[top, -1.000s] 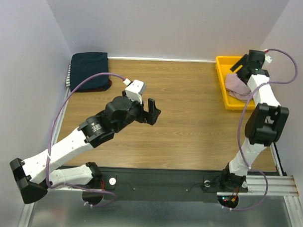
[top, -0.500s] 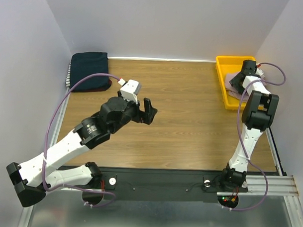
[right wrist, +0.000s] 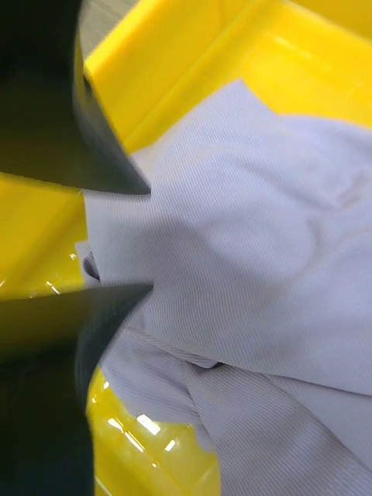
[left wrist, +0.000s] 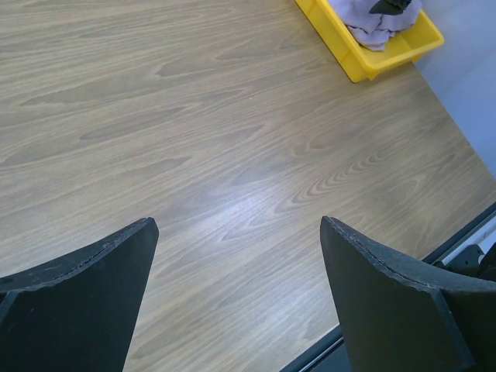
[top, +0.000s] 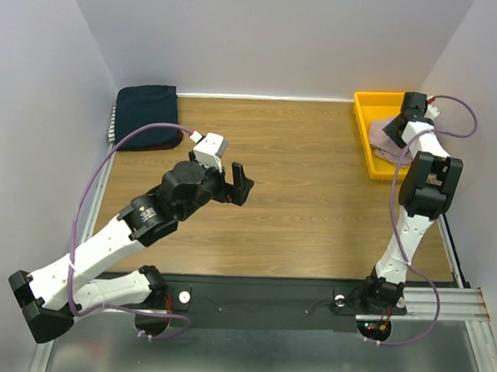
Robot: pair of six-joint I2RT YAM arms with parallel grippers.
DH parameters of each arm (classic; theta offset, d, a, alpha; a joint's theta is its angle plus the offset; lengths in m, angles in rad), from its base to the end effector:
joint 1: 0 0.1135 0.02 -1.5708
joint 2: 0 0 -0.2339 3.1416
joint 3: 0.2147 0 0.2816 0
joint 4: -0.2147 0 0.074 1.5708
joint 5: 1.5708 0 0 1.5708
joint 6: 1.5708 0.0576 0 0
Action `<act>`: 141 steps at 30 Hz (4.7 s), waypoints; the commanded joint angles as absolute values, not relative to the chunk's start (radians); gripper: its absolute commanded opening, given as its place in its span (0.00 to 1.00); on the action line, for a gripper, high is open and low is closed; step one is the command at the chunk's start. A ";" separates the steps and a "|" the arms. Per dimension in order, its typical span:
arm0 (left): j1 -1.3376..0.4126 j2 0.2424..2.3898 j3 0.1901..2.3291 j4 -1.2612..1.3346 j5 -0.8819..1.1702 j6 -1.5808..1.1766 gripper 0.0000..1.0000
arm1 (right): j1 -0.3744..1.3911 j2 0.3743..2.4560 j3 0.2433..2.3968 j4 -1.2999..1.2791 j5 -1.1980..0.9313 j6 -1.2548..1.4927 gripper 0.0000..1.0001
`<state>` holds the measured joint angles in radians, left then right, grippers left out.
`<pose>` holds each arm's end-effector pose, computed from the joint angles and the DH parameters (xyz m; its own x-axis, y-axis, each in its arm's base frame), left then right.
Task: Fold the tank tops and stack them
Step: Grab the tank top from the pile, then move the tank top to the center of the board, then flatten the tank top out
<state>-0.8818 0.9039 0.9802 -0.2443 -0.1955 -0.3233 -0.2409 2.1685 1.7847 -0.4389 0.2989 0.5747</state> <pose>0.1827 -0.2042 0.3563 -0.3027 -0.1227 -0.9452 0.5687 0.7725 -0.2824 0.4980 -0.1398 0.1649 -0.3678 0.6253 -0.6883 0.7416 0.6438 0.1886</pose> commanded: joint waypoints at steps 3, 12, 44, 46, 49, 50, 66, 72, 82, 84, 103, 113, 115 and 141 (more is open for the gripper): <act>-0.874 0.890 0.983 -0.213 -0.201 -0.316 0.98 | -0.242 2.126 1.784 -0.414 0.307 0.563 0.42; -0.870 0.894 0.977 -0.209 -0.192 -0.316 0.98 | -0.242 2.186 1.789 -0.411 0.285 0.566 0.51; -0.842 0.888 1.000 -0.225 -0.190 -0.316 0.98 | -0.242 1.936 1.882 -0.410 0.314 0.598 0.00; -0.841 0.881 1.006 -0.226 -0.193 -0.316 0.98 | -0.242 1.901 1.890 -0.410 0.308 0.604 0.00; -0.839 0.876 1.014 -0.225 -0.202 -0.313 0.98 | -0.241 1.841 1.902 -0.410 0.259 0.615 0.00; -0.838 0.877 1.017 -0.225 -0.209 -0.313 0.98 | -0.230 1.821 1.907 -0.408 0.238 0.618 0.00; -0.830 0.897 0.991 -0.155 -0.155 -0.380 0.99 | 0.227 1.464 1.951 -0.407 0.198 0.526 0.00; -0.831 0.919 0.977 -0.112 -0.140 -0.429 0.99 | 0.322 1.341 1.787 -0.373 0.088 0.624 0.00; -0.825 1.032 0.887 -0.046 -0.231 -0.552 0.99 | 0.325 1.325 1.369 -0.360 0.089 0.686 0.74; -0.825 1.040 0.865 -0.054 -0.257 -0.567 0.99 | 0.325 1.322 1.327 -0.359 0.066 0.680 0.74; -0.827 0.767 0.356 -0.305 -0.409 -1.270 0.68 | 1.110 1.331 0.865 -0.314 0.432 0.804 0.58; -0.808 0.792 0.334 -0.376 -0.497 -1.453 0.79 | 1.167 1.620 1.060 -0.233 0.359 0.592 0.58; -0.785 0.798 0.333 -0.361 -0.494 -1.442 0.78 | 1.167 1.657 1.083 -0.222 0.348 0.568 0.58; -0.666 0.910 0.633 -0.250 -0.403 -1.025 0.00 | 1.154 1.602 1.164 -0.201 0.557 0.551 0.00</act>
<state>-0.6708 1.0016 0.4919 -0.2596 -0.3580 -1.1328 1.1599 1.7344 1.1069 -0.2474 0.4576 0.5564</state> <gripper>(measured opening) 0.041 0.030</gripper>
